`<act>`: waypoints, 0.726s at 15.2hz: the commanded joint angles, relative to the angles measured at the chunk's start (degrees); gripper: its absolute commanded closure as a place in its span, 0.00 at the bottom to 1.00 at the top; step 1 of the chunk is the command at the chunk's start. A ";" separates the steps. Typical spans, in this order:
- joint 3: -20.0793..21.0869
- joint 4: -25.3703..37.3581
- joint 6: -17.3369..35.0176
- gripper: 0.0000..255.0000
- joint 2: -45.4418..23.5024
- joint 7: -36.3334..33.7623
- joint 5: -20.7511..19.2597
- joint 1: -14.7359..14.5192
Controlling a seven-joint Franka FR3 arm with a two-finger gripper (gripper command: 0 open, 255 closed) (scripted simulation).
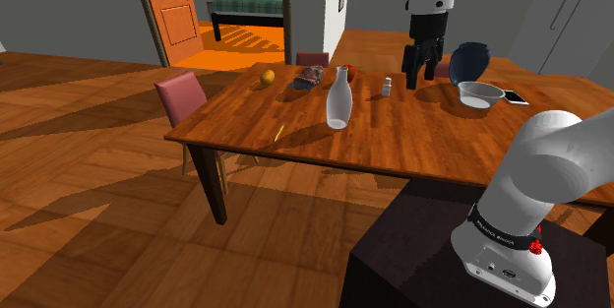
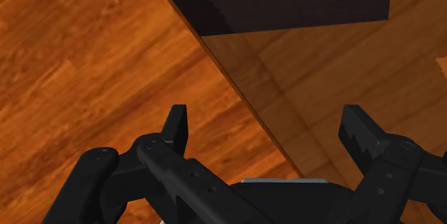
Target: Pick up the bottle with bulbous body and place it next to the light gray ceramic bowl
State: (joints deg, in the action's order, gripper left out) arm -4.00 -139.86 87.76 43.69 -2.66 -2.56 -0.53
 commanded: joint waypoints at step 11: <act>-4.85 13.94 9.06 0.00 -22.72 6.86 -1.97 0.08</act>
State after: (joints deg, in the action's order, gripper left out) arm -8.28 -127.83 96.17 23.47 3.27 -4.42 -0.51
